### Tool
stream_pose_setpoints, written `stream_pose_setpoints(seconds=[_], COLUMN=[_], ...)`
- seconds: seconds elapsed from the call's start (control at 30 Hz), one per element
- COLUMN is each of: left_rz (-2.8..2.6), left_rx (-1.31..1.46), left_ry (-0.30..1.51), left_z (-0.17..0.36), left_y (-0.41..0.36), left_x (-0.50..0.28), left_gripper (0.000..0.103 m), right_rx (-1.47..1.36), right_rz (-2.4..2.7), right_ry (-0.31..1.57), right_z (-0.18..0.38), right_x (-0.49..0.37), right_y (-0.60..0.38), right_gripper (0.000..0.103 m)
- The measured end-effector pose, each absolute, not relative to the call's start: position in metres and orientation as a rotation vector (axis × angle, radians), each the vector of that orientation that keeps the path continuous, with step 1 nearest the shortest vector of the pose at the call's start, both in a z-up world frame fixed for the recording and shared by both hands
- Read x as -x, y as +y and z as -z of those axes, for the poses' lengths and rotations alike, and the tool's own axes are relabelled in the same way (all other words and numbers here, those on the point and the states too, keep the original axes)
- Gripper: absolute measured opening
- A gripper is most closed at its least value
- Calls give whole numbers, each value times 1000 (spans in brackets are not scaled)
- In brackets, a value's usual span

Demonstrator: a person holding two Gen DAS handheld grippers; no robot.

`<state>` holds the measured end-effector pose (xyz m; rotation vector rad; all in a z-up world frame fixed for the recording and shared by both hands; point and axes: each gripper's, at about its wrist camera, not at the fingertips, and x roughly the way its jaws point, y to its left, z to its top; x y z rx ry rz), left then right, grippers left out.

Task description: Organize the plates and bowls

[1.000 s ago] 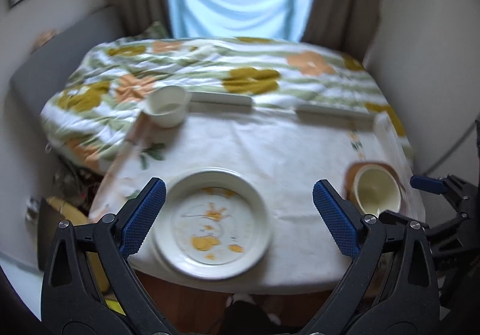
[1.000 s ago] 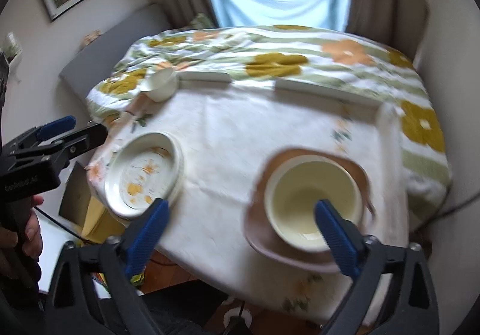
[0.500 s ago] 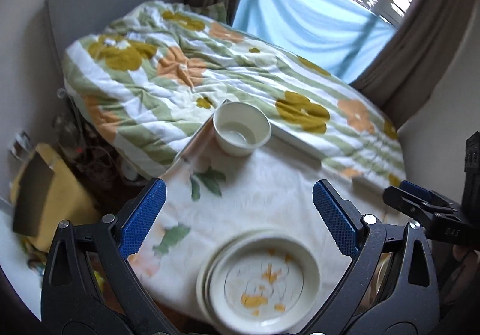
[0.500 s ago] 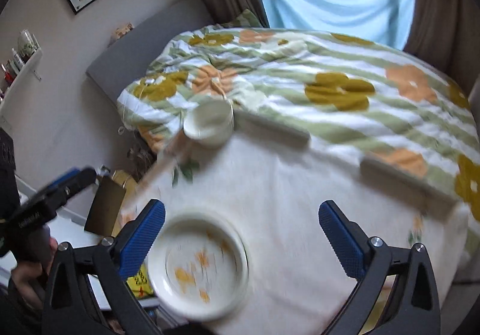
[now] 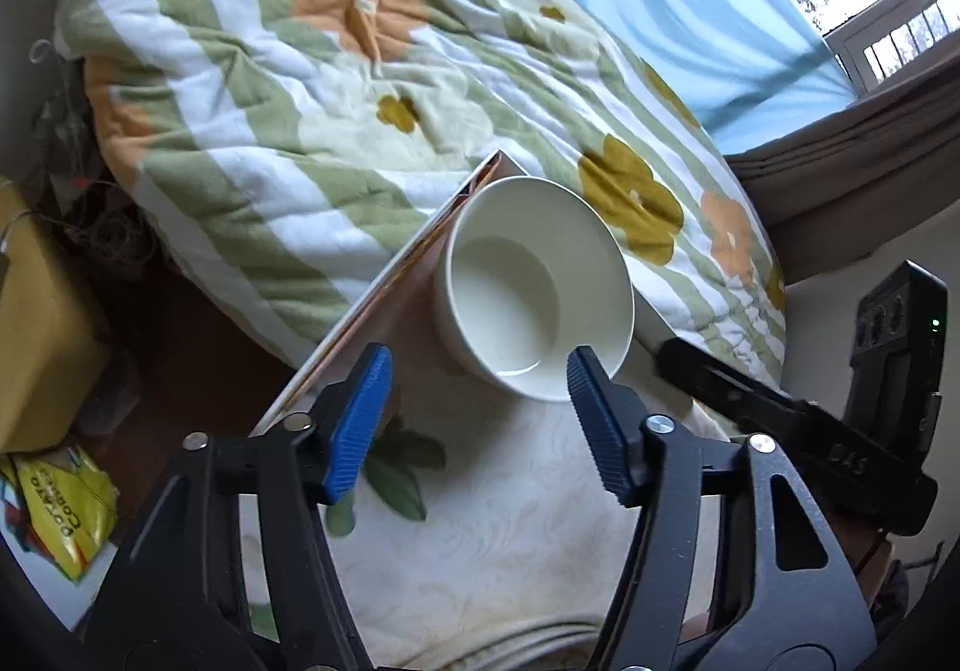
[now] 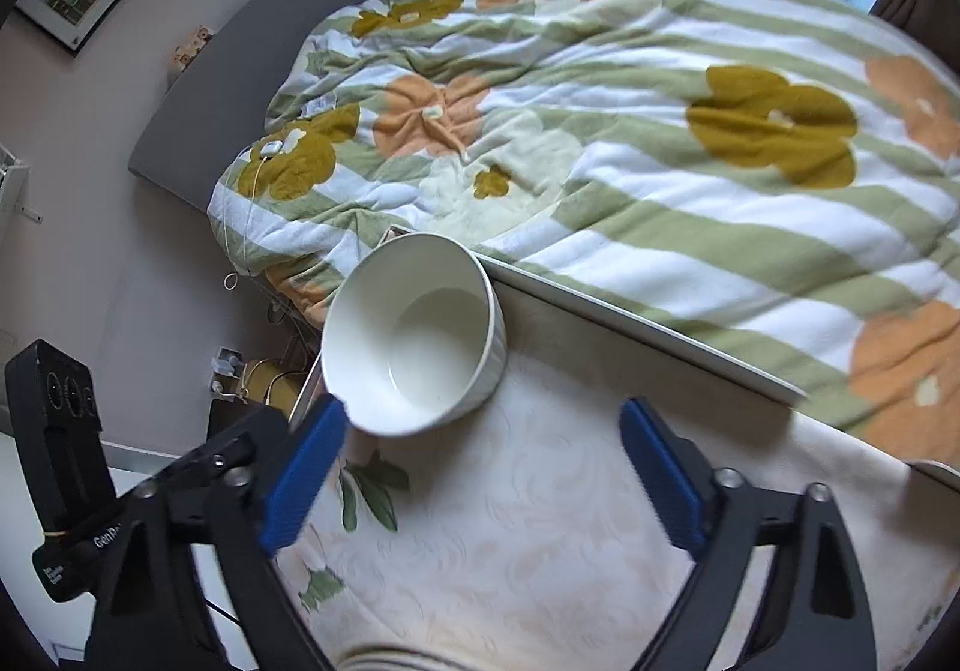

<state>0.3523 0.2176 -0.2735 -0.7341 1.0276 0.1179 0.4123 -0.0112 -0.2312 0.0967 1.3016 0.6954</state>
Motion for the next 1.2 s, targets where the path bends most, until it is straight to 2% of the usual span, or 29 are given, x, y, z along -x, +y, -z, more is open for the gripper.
stream_pose_setpoints(seconds=[0.1,0.23,0.3,0.37,0.43,0.57,0.9,1.2], left_rz=[-123,-121,-120,-123,-118,-120,-136,-113], left_rx=[730,735,731,722,719,700,571,485], left_ry=[1043,1067,1080,1077,1076,1077,1025,923], left_z=[286,302,309,312,313,312,276,207], left_y=[217,219,218,219,220,220,202,160], left_x=[-364,-377,-382,-384,-385,-385,-373,-338], left_gripper=[46,35,24,23,23,23,23,23], right_rx=[-110,-135,-132,-118,-116,-145,-125,-148], right_rz=[-701,-703,-699,-684,-679,-707,-702,-722], right_ry=[1347,1378,1377,1375,1377,1373,1322,1213], right_z=[251,267,270,274,277,279,263,207], right_x=[-423,-433,-436,-438,-440,-441,-428,-395], right_y=[2,10,12,14,14,16,12,-26], right_gripper=[64,55,50,42,29,17,17,17])
